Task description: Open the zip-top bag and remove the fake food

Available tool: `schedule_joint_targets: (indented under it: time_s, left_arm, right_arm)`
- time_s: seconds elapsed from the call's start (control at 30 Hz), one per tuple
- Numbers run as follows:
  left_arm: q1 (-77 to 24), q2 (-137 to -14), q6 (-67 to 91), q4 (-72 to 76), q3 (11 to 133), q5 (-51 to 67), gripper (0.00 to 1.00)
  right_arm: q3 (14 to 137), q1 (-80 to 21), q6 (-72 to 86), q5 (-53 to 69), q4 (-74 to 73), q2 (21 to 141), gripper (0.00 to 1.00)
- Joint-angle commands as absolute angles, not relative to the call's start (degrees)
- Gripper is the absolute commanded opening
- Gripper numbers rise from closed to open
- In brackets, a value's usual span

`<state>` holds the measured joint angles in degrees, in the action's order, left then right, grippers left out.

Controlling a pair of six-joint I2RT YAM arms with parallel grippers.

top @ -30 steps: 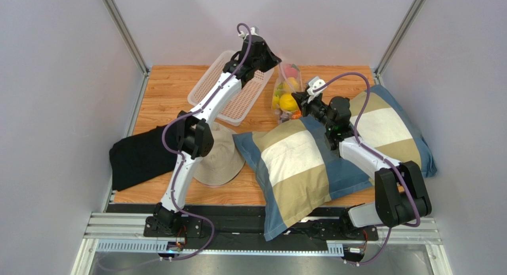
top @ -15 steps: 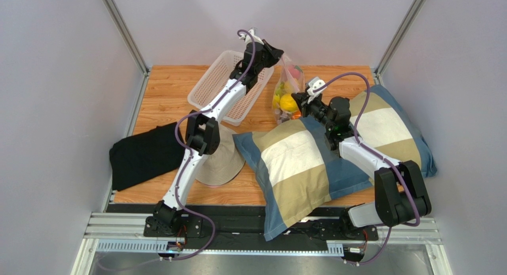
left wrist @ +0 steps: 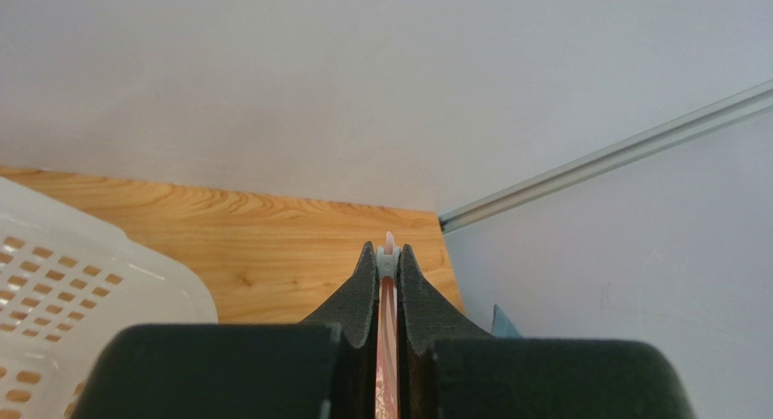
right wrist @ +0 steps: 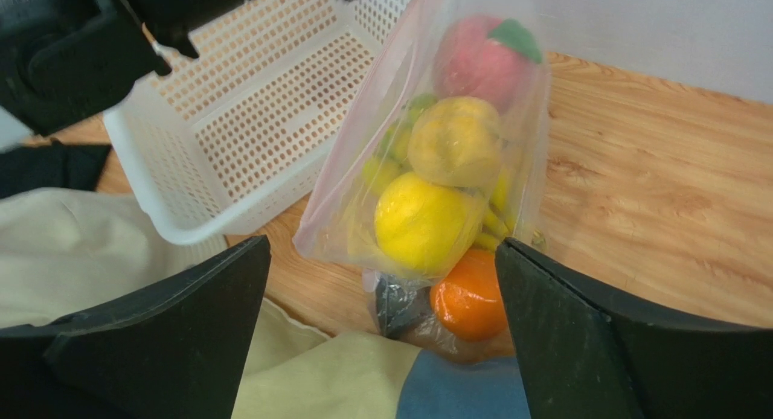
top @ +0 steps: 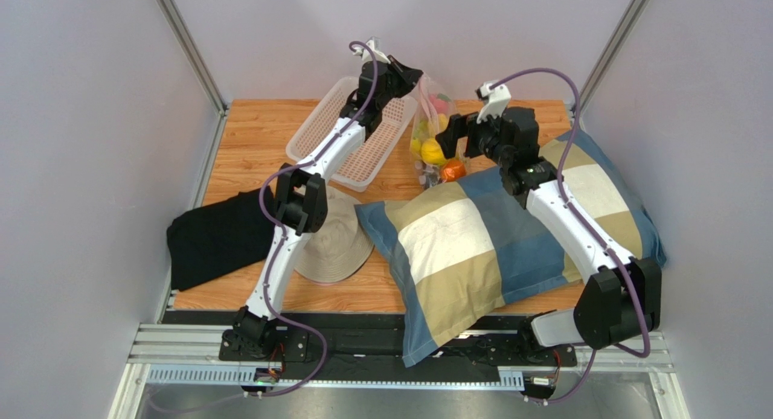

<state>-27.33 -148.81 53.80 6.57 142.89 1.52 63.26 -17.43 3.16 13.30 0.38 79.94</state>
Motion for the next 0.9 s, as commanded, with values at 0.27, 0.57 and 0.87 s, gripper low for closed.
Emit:
schedule_joint_targets:
  time_s: [0.27, 0.57, 0.87]
  left_arm:
    - [-32.4, -133.4, 51.0, 3.5, 135.3, 9.2, 0.0]
    - [-33.4, -131.0, 49.7, 1.9, 133.2, 9.2, 0.0]
    - [-33.4, -131.0, 49.3, 1.5, 133.2, 9.8, 0.0]
  right_arm:
    - [99.1, -17.5, 14.2, 6.7, -31.3, 92.7, 0.61]
    - [100.5, -18.2, 12.0, 3.2, -33.1, 98.2, 0.41]
    - [95.9, -18.2, 11.4, 3.1, -32.2, 94.5, 0.54]
